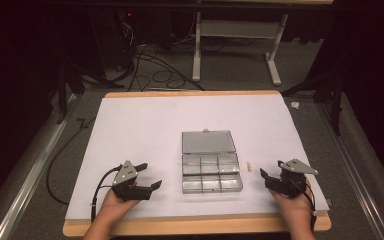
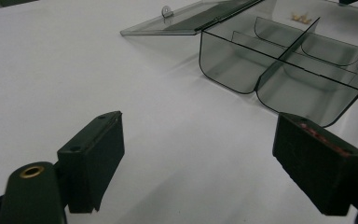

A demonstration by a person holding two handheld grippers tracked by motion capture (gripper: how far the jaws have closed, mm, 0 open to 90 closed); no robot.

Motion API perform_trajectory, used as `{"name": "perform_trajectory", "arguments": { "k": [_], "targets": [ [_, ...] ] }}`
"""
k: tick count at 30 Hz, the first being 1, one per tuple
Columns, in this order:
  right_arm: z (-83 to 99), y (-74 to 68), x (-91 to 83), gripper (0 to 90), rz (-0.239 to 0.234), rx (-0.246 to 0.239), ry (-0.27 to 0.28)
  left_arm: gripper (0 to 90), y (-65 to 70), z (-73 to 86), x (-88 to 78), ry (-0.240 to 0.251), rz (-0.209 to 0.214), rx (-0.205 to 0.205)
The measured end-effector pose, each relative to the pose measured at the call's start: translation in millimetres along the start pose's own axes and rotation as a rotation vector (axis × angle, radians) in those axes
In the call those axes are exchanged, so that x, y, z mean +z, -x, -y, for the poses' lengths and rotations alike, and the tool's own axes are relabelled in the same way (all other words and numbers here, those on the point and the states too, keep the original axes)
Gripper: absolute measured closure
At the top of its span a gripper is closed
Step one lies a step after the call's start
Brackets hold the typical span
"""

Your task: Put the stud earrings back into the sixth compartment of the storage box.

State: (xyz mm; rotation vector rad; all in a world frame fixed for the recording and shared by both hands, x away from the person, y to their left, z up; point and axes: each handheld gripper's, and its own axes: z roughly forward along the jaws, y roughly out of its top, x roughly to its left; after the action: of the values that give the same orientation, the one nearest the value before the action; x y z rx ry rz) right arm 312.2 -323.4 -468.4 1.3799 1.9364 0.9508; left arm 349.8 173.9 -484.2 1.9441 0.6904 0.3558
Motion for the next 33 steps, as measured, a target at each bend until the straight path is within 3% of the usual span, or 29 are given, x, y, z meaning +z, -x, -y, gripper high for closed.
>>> {"name": "perform_trajectory", "arguments": {
  "k": [8,11,18,29,33],
  "targets": [
    [-1.9,1.3,-5.3,28.7,0.013,0.098,0.005,17.1,-1.0,-0.8,1.8,-0.017,0.001,-0.008],
    [-2.0,6.6,-7.7,35.2,-0.010,0.131,0.028,15.7,-0.2,-0.6,1.4,-0.015,0.011,0.004],
    [-2.3,5.6,-9.3,41.0,0.019,0.098,0.046,15.3,1.2,-0.6,1.8,-0.020,0.002,0.013],
    [-3.3,-1.4,-8.1,43.3,0.039,0.097,0.030,15.6,0.4,-0.6,1.3,-0.017,0.000,0.012],
    [-7.0,-6.3,-8.6,46.9,0.036,0.070,0.011,15.7,1.2,-0.2,0.8,-0.007,-0.002,0.012]
  ]
}}
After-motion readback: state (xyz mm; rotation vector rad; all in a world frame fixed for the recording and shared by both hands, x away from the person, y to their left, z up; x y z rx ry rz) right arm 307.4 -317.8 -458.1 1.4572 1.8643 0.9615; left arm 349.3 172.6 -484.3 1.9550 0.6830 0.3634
